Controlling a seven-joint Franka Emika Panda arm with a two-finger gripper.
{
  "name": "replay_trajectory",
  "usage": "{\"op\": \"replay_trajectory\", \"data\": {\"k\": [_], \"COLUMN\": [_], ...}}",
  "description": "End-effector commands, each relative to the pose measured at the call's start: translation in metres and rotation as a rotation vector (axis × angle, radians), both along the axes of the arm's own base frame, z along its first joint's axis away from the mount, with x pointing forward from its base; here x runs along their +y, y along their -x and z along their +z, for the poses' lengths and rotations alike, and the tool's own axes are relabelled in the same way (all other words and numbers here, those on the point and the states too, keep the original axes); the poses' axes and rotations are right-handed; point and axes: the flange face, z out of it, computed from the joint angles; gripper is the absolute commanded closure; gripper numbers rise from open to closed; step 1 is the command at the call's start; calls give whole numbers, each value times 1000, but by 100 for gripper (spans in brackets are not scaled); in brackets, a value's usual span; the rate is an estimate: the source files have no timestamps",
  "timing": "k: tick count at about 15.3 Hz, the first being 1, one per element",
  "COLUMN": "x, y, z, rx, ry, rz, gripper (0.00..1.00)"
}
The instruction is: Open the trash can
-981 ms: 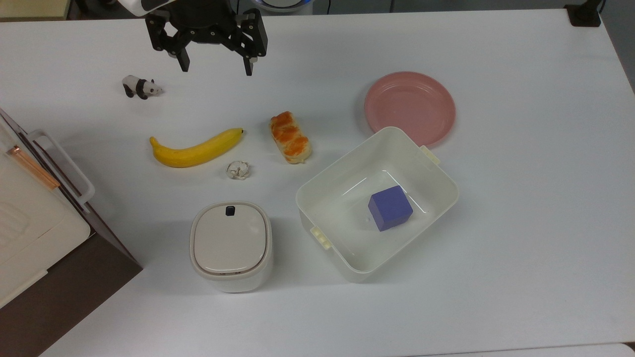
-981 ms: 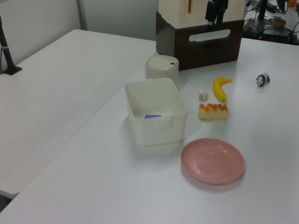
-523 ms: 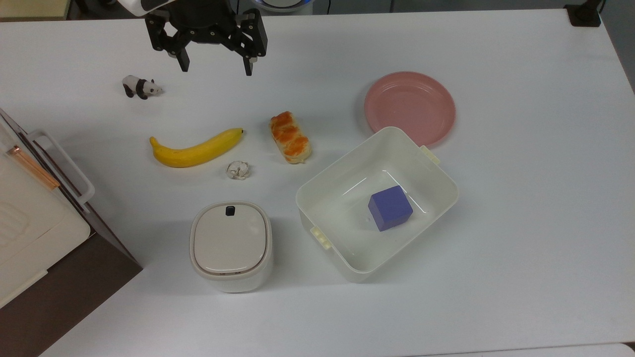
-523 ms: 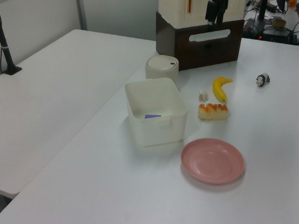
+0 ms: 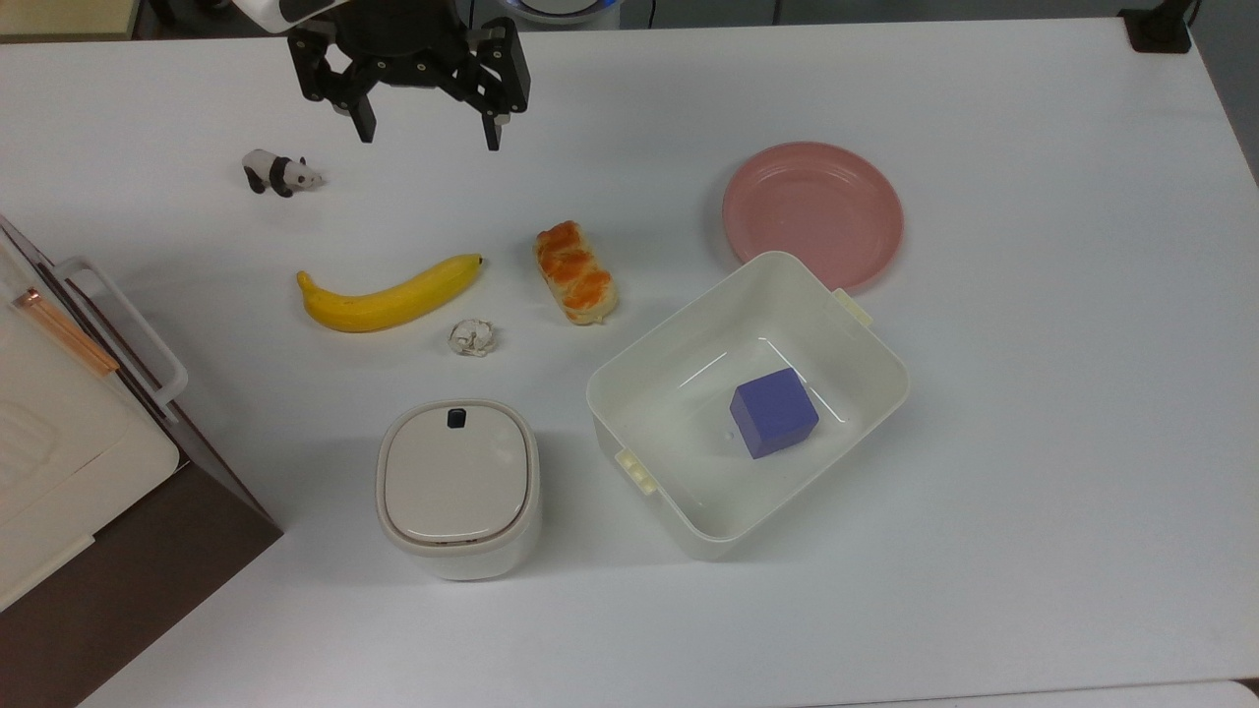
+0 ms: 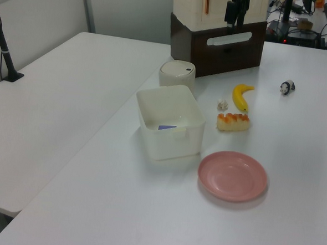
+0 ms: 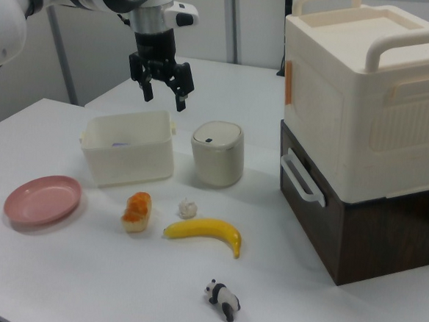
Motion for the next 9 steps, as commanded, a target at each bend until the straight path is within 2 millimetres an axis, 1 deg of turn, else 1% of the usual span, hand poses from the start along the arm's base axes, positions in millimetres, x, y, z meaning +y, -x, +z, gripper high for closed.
{"op": "replay_trajectory", "data": {"k": [1, 9], "x": [-1, 2], "y": [4, 5], "z": [2, 2], "rx": [11, 11], "ry": [-28, -51], "rz": [-14, -12], "gripper": [0, 0]}}
